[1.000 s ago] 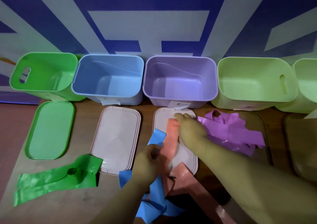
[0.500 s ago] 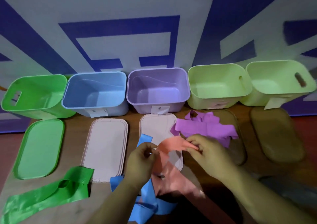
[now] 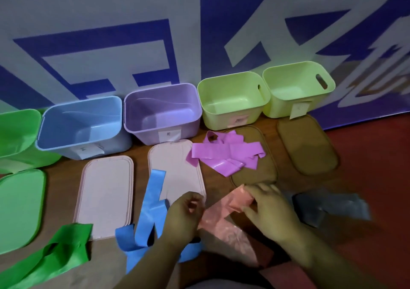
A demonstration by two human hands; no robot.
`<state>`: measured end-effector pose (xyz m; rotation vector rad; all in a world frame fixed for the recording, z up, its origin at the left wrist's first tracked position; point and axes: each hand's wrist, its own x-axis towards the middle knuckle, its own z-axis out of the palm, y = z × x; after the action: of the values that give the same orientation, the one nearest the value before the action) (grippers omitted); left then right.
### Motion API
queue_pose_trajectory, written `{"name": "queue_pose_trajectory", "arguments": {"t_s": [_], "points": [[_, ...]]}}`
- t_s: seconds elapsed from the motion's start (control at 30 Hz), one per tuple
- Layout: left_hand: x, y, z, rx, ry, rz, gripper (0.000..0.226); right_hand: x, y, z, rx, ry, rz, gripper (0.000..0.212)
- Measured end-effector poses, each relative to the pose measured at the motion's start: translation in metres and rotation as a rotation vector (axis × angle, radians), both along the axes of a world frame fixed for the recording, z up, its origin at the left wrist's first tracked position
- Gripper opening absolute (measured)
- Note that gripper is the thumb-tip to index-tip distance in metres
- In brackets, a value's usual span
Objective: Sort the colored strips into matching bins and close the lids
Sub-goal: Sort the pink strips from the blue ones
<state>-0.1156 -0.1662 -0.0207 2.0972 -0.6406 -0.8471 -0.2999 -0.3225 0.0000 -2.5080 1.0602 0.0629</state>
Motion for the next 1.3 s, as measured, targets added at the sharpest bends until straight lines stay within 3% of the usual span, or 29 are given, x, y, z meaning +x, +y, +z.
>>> {"name": "queue_pose_trajectory", "arguments": {"t_s": [0.23, 0.5, 0.8, 1.03, 1.1, 1.2, 1.3], "points": [[0.024, 0.049, -0.014, 0.1, -0.243, -0.033, 0.015, 0.026, 0.038, -0.01, 0.027, -0.11, 0.035, 0.042], [0.046, 0.103, -0.036, 0.17, -0.182, -0.022, 0.036, 0.088, 0.098, -0.039, 0.235, 0.007, 0.262, 0.04], [0.074, 0.123, -0.05, 0.112, -0.307, -0.216, 0.046, 0.134, 0.123, -0.068, 0.296, 0.078, 0.102, 0.034], [0.087, 0.128, -0.047, 0.124, -0.211, -0.247, 0.046, 0.135, 0.134, -0.065, 0.255, -0.032, -0.005, 0.005], [0.088, 0.127, -0.044, 0.097, -0.175, -0.231, 0.046, 0.133, 0.136, -0.057, 0.289, -0.045, -0.005, 0.013], [0.088, 0.12, -0.032, 0.024, -0.103, -0.185, 0.038, 0.134, 0.138, -0.027, 0.359, -0.15, -0.064, 0.043], [0.086, 0.105, -0.007, -0.12, 0.238, -0.057, 0.028, 0.133, 0.135, 0.01, 0.426, -0.288, -0.093, 0.041]]}}
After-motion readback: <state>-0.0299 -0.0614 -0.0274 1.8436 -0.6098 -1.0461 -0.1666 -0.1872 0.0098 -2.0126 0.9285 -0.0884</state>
